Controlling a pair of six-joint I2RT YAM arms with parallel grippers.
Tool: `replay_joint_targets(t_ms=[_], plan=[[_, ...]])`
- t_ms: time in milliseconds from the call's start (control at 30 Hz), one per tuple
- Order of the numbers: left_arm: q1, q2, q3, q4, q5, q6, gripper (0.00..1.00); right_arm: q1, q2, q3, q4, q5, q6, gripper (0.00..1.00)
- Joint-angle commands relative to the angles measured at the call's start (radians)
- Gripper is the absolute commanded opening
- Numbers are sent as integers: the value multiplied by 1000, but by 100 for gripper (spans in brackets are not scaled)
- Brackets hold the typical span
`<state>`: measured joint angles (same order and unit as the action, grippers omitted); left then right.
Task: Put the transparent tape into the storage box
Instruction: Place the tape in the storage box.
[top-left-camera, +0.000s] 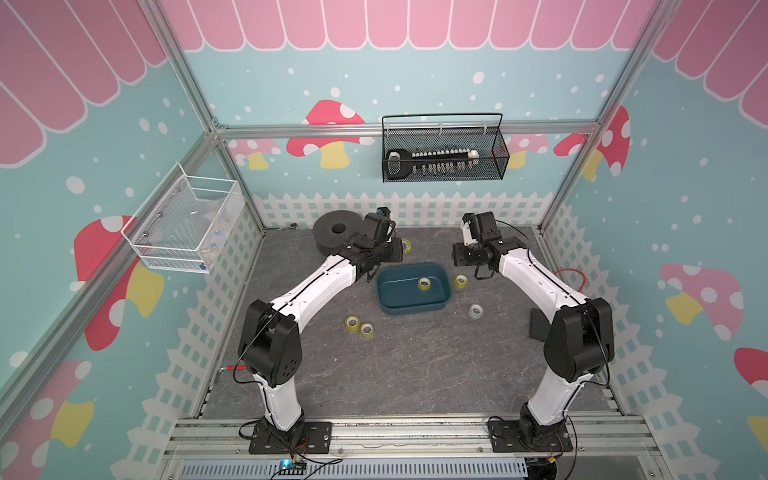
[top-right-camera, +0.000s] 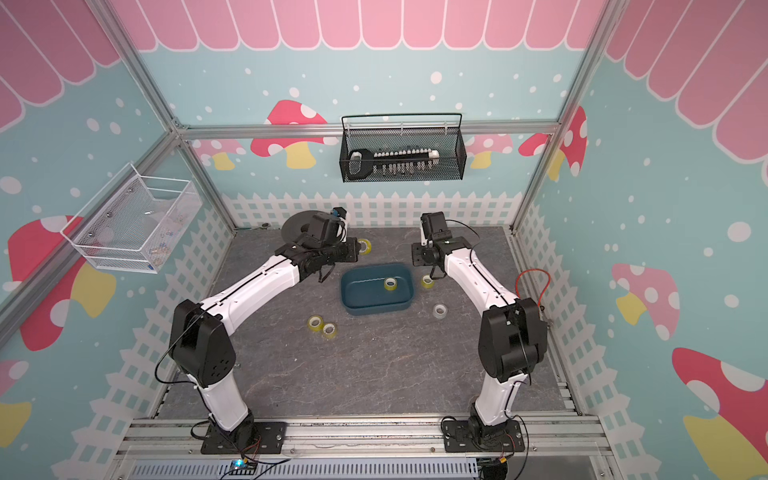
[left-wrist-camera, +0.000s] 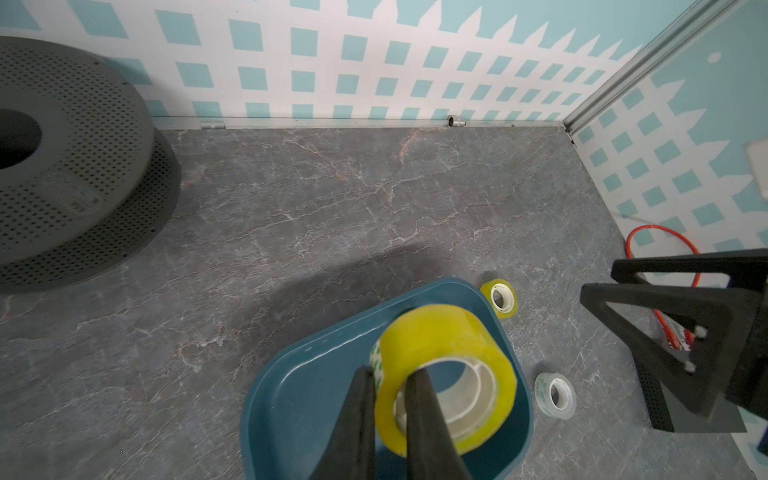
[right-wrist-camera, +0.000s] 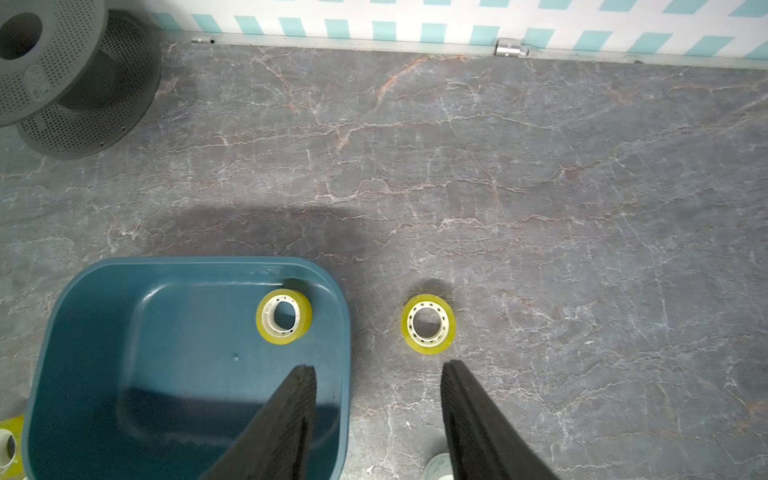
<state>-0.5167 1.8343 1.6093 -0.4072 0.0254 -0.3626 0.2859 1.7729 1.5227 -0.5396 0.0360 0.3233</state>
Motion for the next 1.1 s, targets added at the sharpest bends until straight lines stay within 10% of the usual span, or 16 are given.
replay_joint_targets(t_ms=[0,1067], plan=[[-23,72,70,-20,25,25,0,-16,-46,-37,29,-22,6,54],[-83,304,35,-170,-15,61,0,-59,-20,-190,110,-63,25,67]])
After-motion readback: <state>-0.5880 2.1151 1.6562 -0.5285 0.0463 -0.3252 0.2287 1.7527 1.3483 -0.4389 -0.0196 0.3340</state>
